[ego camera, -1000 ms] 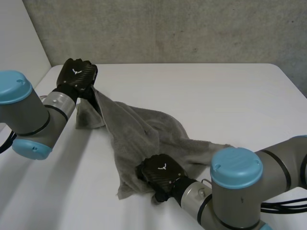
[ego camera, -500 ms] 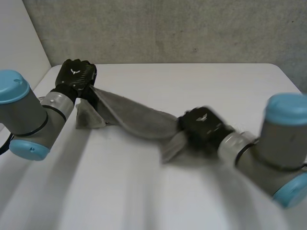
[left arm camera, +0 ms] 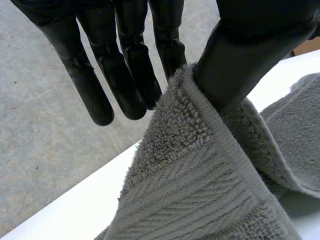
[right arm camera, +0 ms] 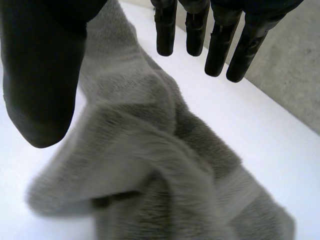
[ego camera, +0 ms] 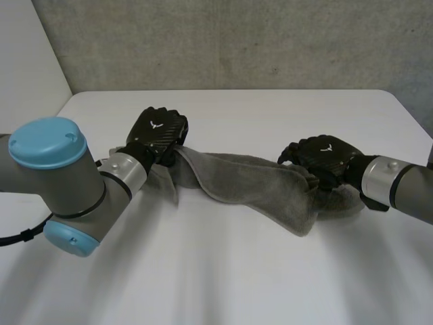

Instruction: Fold the towel.

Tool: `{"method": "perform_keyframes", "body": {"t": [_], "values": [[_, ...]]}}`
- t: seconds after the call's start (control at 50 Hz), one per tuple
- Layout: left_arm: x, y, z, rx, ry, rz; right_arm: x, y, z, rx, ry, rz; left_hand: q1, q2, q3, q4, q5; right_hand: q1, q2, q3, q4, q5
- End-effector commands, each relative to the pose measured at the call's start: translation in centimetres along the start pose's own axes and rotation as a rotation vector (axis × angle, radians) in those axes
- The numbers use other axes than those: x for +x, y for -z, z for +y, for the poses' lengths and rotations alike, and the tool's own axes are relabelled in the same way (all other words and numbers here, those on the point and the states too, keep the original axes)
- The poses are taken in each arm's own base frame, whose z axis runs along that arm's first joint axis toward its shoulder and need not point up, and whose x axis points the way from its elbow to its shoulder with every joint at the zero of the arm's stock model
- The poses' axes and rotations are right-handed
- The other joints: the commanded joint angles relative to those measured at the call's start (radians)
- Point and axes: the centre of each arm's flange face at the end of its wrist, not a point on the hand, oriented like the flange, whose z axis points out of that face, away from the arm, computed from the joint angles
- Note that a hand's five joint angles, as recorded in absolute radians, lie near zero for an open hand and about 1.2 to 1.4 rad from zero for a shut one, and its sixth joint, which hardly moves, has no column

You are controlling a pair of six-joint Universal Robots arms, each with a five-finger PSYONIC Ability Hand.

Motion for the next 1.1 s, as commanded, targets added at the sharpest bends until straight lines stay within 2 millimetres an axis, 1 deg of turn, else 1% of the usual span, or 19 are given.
{"method": "perform_keyframes", "body": {"t": [0.02,0.06,0.08,0.12,0.14,0.16,0.18,0.22,0.24,0.28,0.38,0.44,0.46,0.5,0.54,0.76,0.84,0.92,1.1], "values": [[-0.4,0.6,-2.0,-0.006,0.001,-0.002,-1.2,1.5,0.6,0.008,-0.234,0.053,0.046,0.017,0.023,0.013,0.033,-0.013,-0.013,-0.007,-0.004,0.027],[-0.6,0.7,-2.5,-0.001,0.001,-0.007,-1.1,2.0,1.5,0.028,-0.321,0.171,0.046,0.017,0.023,0.013,0.033,0.002,0.002,0.008,0.010,0.042],[-0.9,0.8,-2.8,-0.001,0.003,-0.012,-1.1,2.0,1.5,0.028,-0.322,0.172,0.046,0.017,0.023,0.013,0.033,0.002,0.002,0.008,0.010,0.042],[-0.9,0.8,-2.8,-0.001,0.003,-0.012,-1.4,2.4,2.4,0.037,-0.334,0.270,0.046,0.017,0.023,0.013,0.033,0.037,0.037,0.043,0.046,0.077],[-1.1,0.8,-3.2,0.006,0.006,-0.020,-1.4,2.4,2.4,0.037,-0.334,0.270,0.046,0.017,0.023,0.013,0.033,0.037,0.037,0.043,0.046,0.077],[-1.3,0.8,-3.8,0.020,0.014,-0.025,-2.1,2.6,2.8,0.035,-0.323,0.289,0.046,0.017,0.023,0.013,0.033,0.043,0.043,0.049,0.052,0.083],[-1.3,0.8,-3.8,0.020,0.015,-0.026,-2.1,2.6,2.8,0.035,-0.323,0.289,0.046,0.017,0.023,0.013,0.033,0.043,0.043,0.049,0.052,0.083],[-2.1,0.9,-4.4,0.029,0.055,-0.047,-3.8,2.9,3.4,0.017,-0.310,0.297,0.046,0.017,0.023,0.013,0.033,0.075,0.075,0.081,0.084,0.115],[-2.1,0.9,-4.4,0.029,0.055,-0.047,-3.8,2.9,3.4,0.017,-0.309,0.297,0.046,0.017,0.023,0.013,0.033,0.075,0.075,0.081,0.084,0.115],[-3.3,1.0,-5.1,0.044,0.114,-0.073,-5.1,3.5,4.0,0.003,-0.301,0.291,0.046,0.017,0.023,0.013,0.033,0.128,0.128,0.134,0.136,0.168],[-3.9,0.9,-5.6,0.060,0.201,-0.080,-6.0,4.2,4.4,0.036,-0.264,0.302,0.046,0.017,0.023,0.013,0.033,0.256,0.257,0.263,0.265,0.297],[-4.0,0.9,-5.6,0.062,0.233,-0.080,-6.9,4.5,4.5,0.047,-0.250,0.277,0.046,0.017,0.023,0.013,0.033,0.365,0.365,0.371,0.374,0.405],[-4.0,0.9,-5.7,0.062,0.233,-0.080,-6.9,4.5,4.5,0.047,-0.250,0.277,0.046,0.017,0.023,0.013,0.033,0.366,0.366,0.372,0.375,0.406],[-4.1,0.9,-5.6,0.062,0.238,-0.080,-8.1,4.9,4.1,0.057,-0.237,0.250,0.043,0.014,0.020,0.011,0.030,0.410,0.410,0.416,0.418,0.450],[-4.1,0.9,-5.6,0.062,0.239,-0.080,-8.6,5.2,4.0,0.060,-0.231,0.239,0.043,0.014,0.020,0.011,0.030,0.410,0.410,0.416,0.419,0.450],[-4.6,0.9,-5.5,0.061,0.244,-0.092,-9.5,6.6,3.2,0.097,-0.207,0.230,0.037,0.008,0.014,0.005,0.024,0.401,0.401,0.407,0.410,0.441],[-4.6,0.9,-5.5,0.061,0.244,-0.092,-9.7,6.6,3.1,0.099,-0.189,0.218,0.037,0.008,0.014,0.005,0.024,0.336,0.336,0.342,0.345,0.377],[-4.5,0.9,-5.6,0.061,0.244,-0.091,-10.3,6.2,3.3,0.099,-0.179,0.181,0.037,0.008,0.014,0.005,0.024,0.143,0.143,0.149,0.152,0.183],[-4.5,0.9,-5.6,0.063,0.247,-0.091,-11.7,3.9,5.3,0.032,-0.187,0.113,0.043,0.014,0.020,0.011,0.030,0.131,0.131,0.137,0.140,0.171]]}}
